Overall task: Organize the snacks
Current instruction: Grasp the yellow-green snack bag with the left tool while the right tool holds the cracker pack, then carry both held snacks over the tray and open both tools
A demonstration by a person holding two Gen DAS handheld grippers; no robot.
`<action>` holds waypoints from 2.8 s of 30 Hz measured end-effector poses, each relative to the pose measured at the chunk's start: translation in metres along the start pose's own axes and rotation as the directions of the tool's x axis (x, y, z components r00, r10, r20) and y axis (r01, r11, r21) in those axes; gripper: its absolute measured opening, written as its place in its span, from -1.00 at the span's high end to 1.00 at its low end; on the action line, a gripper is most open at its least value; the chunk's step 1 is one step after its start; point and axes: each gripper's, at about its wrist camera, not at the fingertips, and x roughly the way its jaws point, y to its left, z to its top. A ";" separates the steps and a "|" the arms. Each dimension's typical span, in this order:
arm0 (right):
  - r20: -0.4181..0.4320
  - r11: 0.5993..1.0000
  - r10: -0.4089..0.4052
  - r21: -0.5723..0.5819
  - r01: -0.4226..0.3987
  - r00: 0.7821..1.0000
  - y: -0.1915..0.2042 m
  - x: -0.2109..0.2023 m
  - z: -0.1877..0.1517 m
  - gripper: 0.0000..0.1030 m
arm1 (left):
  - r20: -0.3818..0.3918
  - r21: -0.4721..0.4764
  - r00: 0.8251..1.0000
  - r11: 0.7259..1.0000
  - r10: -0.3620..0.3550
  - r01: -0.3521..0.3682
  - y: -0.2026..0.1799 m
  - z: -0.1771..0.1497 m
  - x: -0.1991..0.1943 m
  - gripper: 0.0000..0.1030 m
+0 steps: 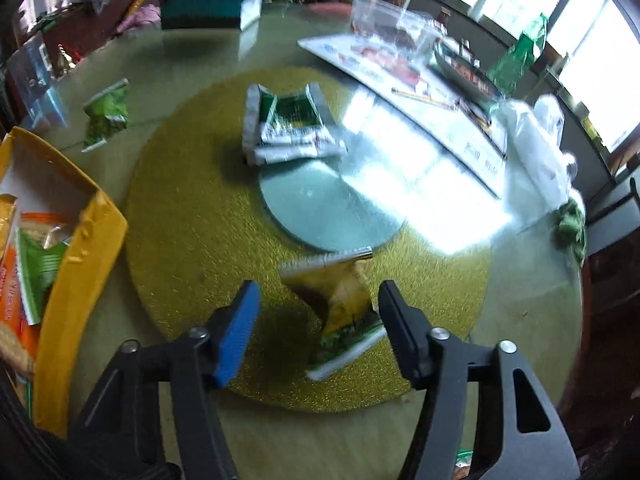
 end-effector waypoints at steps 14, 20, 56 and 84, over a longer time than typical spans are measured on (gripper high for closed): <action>0.014 0.998 -0.011 -0.060 0.012 1.000 0.018 -0.005 -0.012 -0.43 | 0.048 0.228 0.999 0.974 -0.014 0.003 0.036 -0.106 -0.052 0.31; 0.003 0.997 0.023 -0.071 -0.022 1.000 0.022 -0.012 -0.018 -0.38 | 0.079 0.359 0.996 0.934 -0.031 0.001 0.066 -0.161 -0.083 0.31; -0.098 0.797 0.552 -0.229 -0.559 0.828 0.255 -0.025 0.067 -0.30 | 0.301 0.019 0.941 0.987 -0.156 0.158 0.291 -0.058 -0.193 0.32; -0.239 0.831 0.450 -0.239 -0.501 0.860 0.320 0.058 0.102 -0.36 | 0.031 -0.026 0.996 0.996 -0.081 0.081 0.320 0.027 -0.086 0.22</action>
